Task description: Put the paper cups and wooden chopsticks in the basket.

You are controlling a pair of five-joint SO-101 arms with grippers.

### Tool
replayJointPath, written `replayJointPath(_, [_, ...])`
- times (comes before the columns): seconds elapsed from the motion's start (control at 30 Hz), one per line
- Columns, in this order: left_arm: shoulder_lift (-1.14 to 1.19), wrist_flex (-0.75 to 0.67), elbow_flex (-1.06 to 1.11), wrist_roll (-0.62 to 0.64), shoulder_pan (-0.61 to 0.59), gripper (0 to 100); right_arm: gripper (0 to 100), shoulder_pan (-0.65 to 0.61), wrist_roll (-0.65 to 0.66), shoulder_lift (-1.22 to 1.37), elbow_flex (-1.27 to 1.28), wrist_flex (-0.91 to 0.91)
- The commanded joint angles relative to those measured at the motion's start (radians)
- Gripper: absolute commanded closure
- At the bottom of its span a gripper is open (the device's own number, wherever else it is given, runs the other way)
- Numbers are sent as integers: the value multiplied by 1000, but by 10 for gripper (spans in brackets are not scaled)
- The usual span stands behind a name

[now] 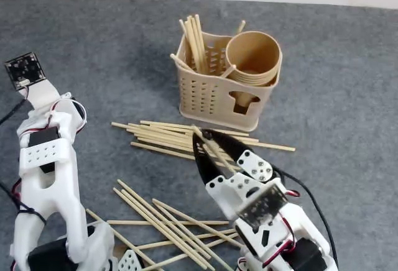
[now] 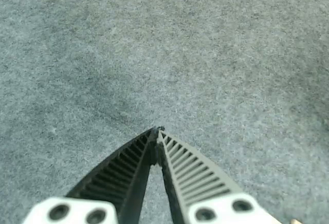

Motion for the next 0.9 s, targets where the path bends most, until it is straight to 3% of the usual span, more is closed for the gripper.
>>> replayJointPath(0.0, [-27,-18,-5,3,-7,992,992,12,3,8,-16,-84])
replayJointPath(0.5, [-27,-18,-5,3,-5,992,992,13,-91,114,-67,-527])
replayJointPath(0.87, [-27,-18,-5,3,-7,992,992,13,-94,664,-613,-549])
